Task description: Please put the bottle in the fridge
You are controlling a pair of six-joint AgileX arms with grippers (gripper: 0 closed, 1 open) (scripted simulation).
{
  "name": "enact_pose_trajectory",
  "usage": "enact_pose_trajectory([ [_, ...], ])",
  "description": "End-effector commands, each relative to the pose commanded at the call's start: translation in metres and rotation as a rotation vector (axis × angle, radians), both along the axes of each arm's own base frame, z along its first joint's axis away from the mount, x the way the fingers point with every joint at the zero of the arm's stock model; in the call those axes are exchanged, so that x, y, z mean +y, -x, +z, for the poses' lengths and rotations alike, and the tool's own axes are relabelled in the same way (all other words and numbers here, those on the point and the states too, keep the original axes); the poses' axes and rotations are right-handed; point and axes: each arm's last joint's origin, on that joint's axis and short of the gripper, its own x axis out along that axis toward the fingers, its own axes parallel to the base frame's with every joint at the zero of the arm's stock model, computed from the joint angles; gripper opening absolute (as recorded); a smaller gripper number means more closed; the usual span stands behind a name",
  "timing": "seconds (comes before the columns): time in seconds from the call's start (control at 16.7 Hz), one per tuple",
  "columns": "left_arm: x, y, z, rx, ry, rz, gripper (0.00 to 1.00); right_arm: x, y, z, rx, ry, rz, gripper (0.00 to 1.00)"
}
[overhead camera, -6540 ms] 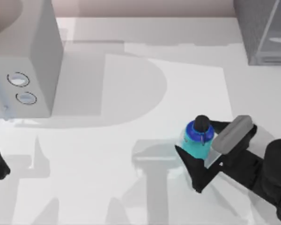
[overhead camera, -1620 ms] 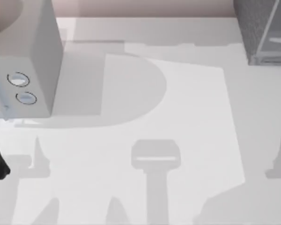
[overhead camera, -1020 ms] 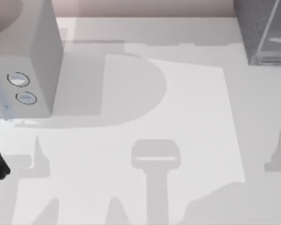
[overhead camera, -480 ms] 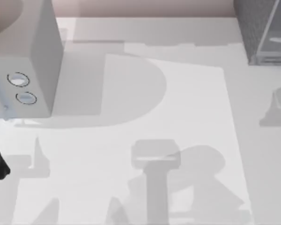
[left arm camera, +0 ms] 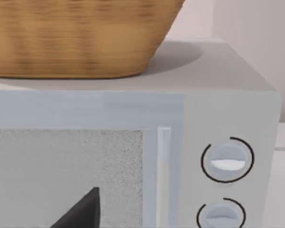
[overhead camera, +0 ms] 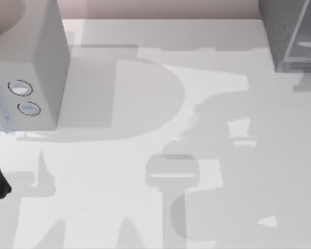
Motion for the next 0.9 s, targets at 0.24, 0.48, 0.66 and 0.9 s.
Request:
enact_pose_trajectory([
  [0.24, 0.000, 0.000, 0.000, 0.000, 0.000, 0.000, 1.00, -0.025, -0.051, -0.050, 0.021, -0.004, -0.005, 0.01],
  [0.48, 0.000, 0.000, 0.000, 0.000, 0.000, 0.000, 1.00, -0.041, -0.076, -0.092, 0.030, -0.008, -0.011, 0.01],
  [0.66, 0.000, 0.000, 0.000, 0.000, 0.000, 0.000, 1.00, -0.045, -0.080, -0.101, 0.029, -0.009, -0.013, 0.01],
  [0.9, 0.000, 0.000, 0.000, 0.000, 0.000, 0.000, 1.00, -0.042, -0.080, -0.102, 0.037, -0.012, -0.008, 0.01],
])
